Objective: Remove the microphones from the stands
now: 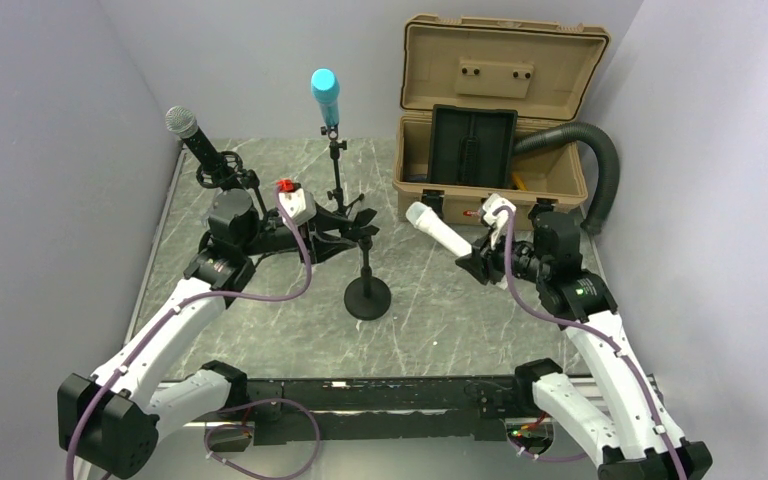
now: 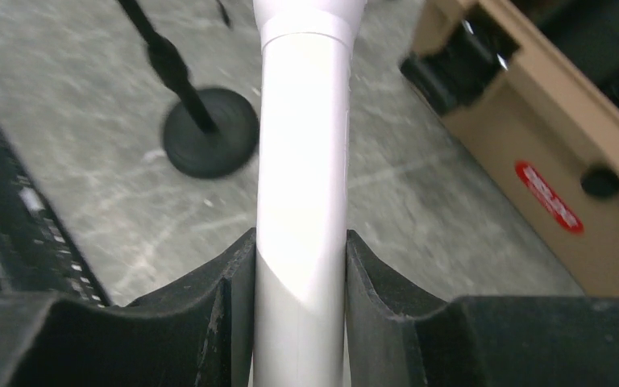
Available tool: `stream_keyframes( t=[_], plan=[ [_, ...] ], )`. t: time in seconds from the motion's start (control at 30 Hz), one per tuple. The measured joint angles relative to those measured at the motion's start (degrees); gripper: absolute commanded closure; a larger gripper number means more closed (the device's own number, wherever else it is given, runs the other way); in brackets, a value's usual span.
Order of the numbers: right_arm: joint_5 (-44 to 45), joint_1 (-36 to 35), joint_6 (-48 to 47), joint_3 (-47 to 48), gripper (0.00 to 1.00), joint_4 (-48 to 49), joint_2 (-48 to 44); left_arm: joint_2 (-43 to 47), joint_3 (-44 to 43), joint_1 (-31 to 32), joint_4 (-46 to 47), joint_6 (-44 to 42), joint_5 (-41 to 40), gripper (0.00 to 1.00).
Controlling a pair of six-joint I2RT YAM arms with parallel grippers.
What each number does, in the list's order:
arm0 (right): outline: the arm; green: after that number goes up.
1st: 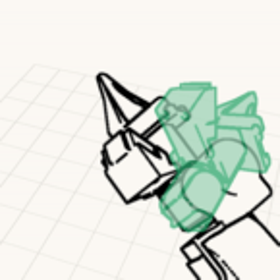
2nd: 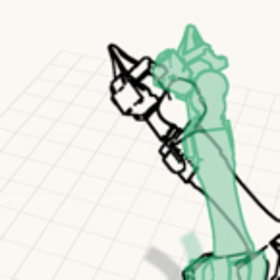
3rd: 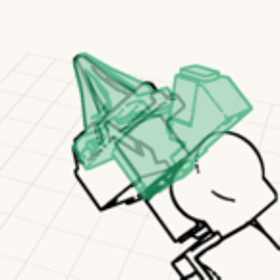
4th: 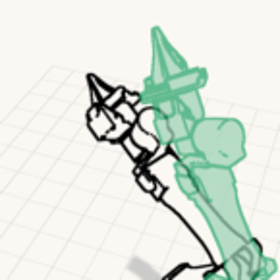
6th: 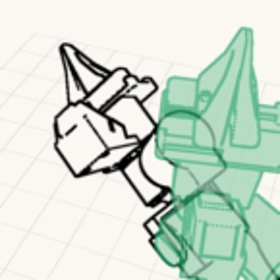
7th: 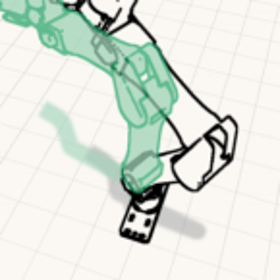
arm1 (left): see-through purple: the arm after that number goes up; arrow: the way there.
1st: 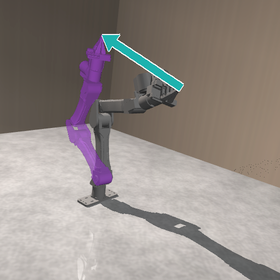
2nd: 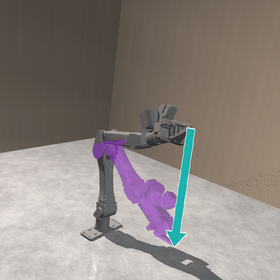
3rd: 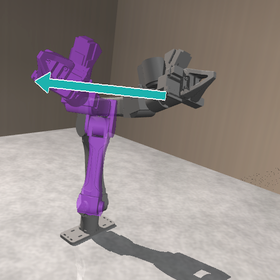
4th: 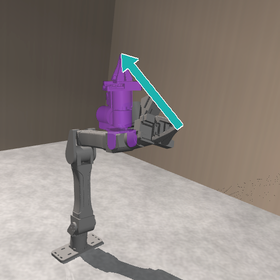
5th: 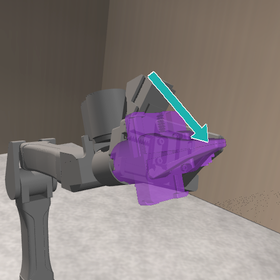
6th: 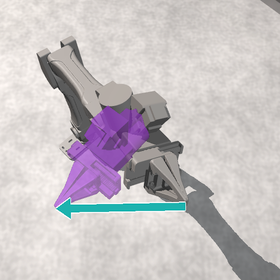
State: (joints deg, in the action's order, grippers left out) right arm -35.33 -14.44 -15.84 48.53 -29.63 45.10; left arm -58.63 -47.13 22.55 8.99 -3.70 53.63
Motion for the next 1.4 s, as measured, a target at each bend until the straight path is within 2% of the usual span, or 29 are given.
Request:
stream_keyframes(
  t=[0.23,0.53,0.73,1.07,1.23,1.4],
  plan=[
    [14.36,2.03,-7.17,-4.17,1.0,-8.02,0.37,1.11,0.72,-0.7,-0.07,-0.11,-1.2,1.0],
    [22.84,8.61,-14.1,-8.63,1.0,-11.43,4.85,1.92,1.05,-0.76,-0.44,-0.33,-2.62,1.0],
    [23.28,11.74,-16.7,-12.79,1.0,-10.99,8.61,1.92,1.05,-0.79,-0.44,-0.37,-3.02,1.0],
    [19.74,11.98,-18.08,-13.55,1.0,-7.32,14.69,1.95,1.05,-0.76,-0.55,-1.38,-3.48,1.0],
    [18.4,12.0,-18.08,-13.55,0.86,-4.74,22.27,1.95,1.05,-0.76,-0.66,-1.64,-3.52,1.0],
    [18.29,11.39,-17.77,-13.51,0.84,-3.28,28.52,1.95,1.05,-0.76,-0.68,-1.7,-3.52,1.0]
  ],
)
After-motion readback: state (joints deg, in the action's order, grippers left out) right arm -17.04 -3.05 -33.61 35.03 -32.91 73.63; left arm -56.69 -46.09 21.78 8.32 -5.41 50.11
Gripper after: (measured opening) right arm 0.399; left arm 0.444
